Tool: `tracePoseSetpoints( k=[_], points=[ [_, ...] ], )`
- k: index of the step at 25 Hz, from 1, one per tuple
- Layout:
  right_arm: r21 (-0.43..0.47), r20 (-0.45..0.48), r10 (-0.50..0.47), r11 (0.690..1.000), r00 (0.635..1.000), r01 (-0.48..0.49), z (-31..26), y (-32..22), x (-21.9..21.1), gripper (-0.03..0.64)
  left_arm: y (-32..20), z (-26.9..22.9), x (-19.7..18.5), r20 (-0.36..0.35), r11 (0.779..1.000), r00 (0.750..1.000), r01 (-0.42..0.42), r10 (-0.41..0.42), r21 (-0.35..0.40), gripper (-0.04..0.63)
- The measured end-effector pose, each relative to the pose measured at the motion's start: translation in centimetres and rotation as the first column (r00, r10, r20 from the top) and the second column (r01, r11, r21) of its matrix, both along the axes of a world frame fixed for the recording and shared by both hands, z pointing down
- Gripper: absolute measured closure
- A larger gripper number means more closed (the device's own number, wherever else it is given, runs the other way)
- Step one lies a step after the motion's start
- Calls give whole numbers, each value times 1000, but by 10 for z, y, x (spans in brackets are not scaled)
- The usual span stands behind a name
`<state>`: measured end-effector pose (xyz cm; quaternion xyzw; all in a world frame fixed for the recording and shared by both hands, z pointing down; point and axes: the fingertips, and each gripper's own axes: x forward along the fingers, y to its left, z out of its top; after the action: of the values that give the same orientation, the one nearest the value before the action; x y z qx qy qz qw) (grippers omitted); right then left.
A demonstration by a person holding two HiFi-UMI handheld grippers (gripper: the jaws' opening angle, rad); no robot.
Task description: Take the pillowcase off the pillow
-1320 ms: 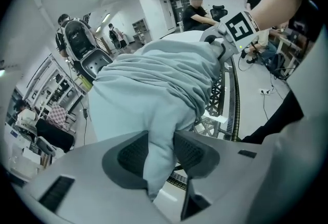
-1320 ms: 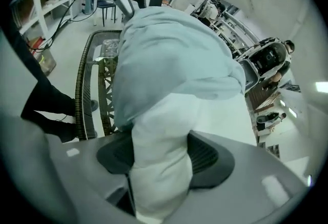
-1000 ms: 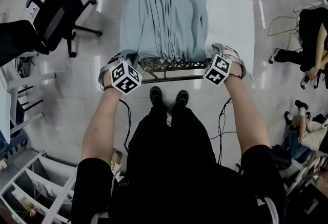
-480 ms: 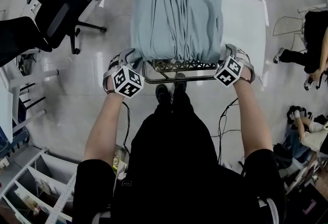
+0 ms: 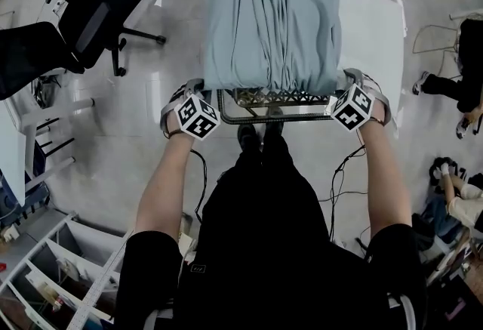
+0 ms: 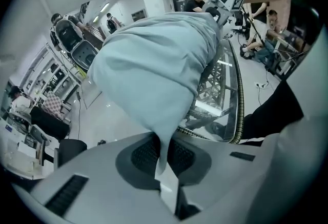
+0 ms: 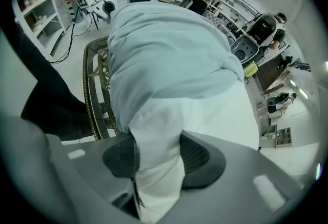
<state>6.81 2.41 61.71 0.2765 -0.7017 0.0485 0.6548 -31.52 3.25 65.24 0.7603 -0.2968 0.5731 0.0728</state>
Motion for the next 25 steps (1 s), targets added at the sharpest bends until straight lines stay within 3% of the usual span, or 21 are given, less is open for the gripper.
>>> tracePoseSetpoints(
  k=[6,14,25],
  points=[
    [-25,45,-22,999,999,23,-34,-3,11,436,-9,-36,-33,45,1000,999,14,-14,3,589],
    [-60,96,5,998,995,1,-40,0,23,439,-28,-65,-79,107,999,994,-13,9,40,589],
    [-101,55,46,994,997,-40,-32,19,51,440,-41,-87,-159,145,992,983,105,-115,73,589]
  ],
)
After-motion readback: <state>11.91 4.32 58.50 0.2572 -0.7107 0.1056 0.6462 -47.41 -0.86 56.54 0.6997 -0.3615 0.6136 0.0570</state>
